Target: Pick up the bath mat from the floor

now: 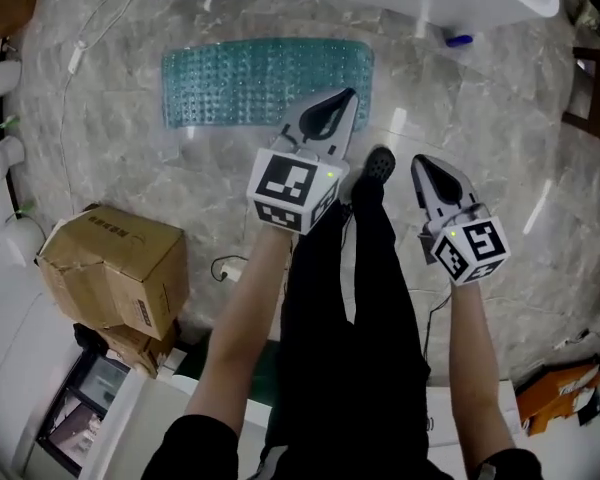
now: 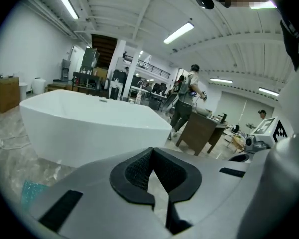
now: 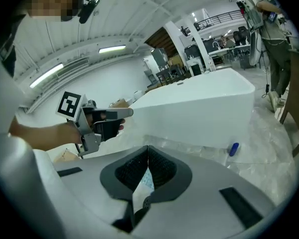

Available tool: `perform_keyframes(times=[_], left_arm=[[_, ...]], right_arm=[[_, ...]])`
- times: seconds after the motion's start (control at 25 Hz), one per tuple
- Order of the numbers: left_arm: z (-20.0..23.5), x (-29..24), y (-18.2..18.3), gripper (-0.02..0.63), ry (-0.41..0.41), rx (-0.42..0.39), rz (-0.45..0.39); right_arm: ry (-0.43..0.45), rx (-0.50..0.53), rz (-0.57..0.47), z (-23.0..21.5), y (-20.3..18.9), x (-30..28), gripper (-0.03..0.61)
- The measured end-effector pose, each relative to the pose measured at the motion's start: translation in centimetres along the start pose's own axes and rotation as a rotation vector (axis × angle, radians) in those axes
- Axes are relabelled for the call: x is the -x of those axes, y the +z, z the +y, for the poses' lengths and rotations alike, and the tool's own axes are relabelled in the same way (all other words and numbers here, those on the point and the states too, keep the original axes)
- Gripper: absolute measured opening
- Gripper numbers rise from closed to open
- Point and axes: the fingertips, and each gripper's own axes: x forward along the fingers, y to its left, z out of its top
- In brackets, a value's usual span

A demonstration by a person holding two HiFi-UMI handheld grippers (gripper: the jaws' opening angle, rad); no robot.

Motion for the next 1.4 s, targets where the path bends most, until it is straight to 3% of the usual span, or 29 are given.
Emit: perform_keyframes(times=[0.2,0.52,0.72,0.96,1.04,1.28,1.4], left_arm=[[4.6,-6.5,-8.2,0.005,-0.005,0.009,0.034],[11.7,-13.3,-20.0,0.005,0.041,0.117,0.077],[15.5,-17.7,-26.0,0.005,0.040,0.101,0.104],[19.5,-21.2,-31.4,0.005,0.034,0.072,0.139],[20.9,-22.2,-33.0,0.005,0.038,0.064,0.146],[23.1,-23.4,-38.3,0.005,0.051,0.045,0.177],[23.6,-23.8,-40.6,0.005,0.051,0.052,0.186]], right_arm=[[-0.025,-0.005,0.055,-5.0,-6.4,-7.7,0.013],[-0.105,-0.122,0.141,-12.8,-19.0,-19.7,0.014],[-0.087,-0.075,0.224,-17.1,-26.9,-27.0,0.014],[-0.068,-0.147,0.300,-21.4,-35.4,-35.5,0.019],[-0.060,-0.173,0.337,-22.8,-38.0,-38.3,0.101],[-0.111,-0.181,0.391,-27.4,-44.3,-43.2,0.209],[-0.111,-0.176,0.416,-28.9,-46.8,-44.1,0.225]])
